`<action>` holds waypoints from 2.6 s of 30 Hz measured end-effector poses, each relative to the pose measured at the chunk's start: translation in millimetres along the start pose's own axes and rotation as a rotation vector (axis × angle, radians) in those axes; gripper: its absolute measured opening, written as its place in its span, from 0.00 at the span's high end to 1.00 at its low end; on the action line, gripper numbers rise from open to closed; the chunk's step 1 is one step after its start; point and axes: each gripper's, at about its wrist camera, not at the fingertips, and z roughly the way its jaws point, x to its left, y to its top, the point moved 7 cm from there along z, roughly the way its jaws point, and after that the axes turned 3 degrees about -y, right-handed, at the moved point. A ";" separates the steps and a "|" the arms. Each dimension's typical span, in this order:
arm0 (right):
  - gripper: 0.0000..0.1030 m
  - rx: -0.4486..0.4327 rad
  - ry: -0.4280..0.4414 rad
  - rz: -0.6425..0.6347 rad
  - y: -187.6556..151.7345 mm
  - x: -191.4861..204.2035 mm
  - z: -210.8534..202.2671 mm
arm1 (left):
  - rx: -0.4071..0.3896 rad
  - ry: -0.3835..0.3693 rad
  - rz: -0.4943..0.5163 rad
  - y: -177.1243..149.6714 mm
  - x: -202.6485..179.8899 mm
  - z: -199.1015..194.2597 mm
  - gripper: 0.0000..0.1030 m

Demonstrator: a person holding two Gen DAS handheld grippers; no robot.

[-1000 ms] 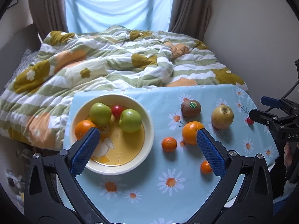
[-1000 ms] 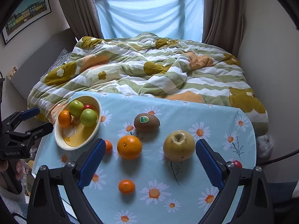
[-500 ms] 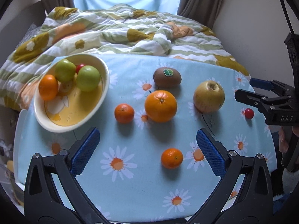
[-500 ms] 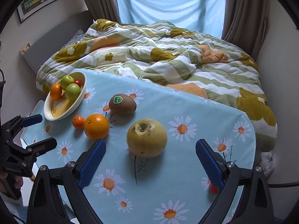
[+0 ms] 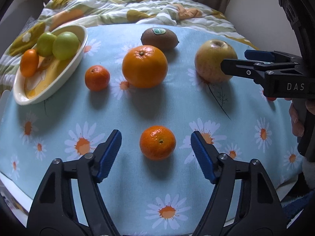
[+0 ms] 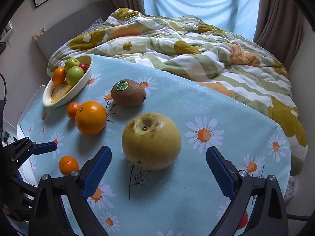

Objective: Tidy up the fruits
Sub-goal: 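Move the left tool toward the tangerine while the right tool approaches the pear, then grasp the tangerine with the left tool while the right tool grasps the large yellow pear, then carry the tangerine into the bowl with the left tool while the right tool carries the pear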

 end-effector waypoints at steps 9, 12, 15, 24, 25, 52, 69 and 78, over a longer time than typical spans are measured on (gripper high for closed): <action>0.07 -0.007 0.015 -0.026 -2.1 6.3 11.1 | 0.023 0.034 -0.002 -3.9 -0.5 9.2 0.57; 0.07 -0.009 0.015 -0.026 0.0 7.0 13.6 | 0.027 0.039 -0.016 -3.9 1.5 8.5 0.57; 0.07 -0.014 0.009 -0.025 2.6 7.5 17.0 | 0.027 0.046 -0.028 -2.9 4.2 7.8 0.58; 0.15 0.000 0.004 -0.030 7.3 7.7 28.4 | 0.024 0.054 -0.053 -0.2 15.6 7.3 0.58; 0.15 -0.001 0.007 -0.026 8.3 7.5 29.8 | 0.025 0.054 -0.052 0.4 15.8 7.4 0.58; 0.31 -0.068 -0.024 -0.033 21.4 26.6 -21.6 | -0.103 0.044 -0.067 26.8 38.3 -54.1 0.58; 0.31 -0.123 -0.028 0.013 69.9 107.6 -61.7 | -0.207 0.051 -0.049 58.4 132.3 -117.3 0.58; 0.31 -0.130 -0.051 0.079 92.7 154.8 -52.9 | -0.171 0.002 0.008 71.4 186.5 -111.9 0.58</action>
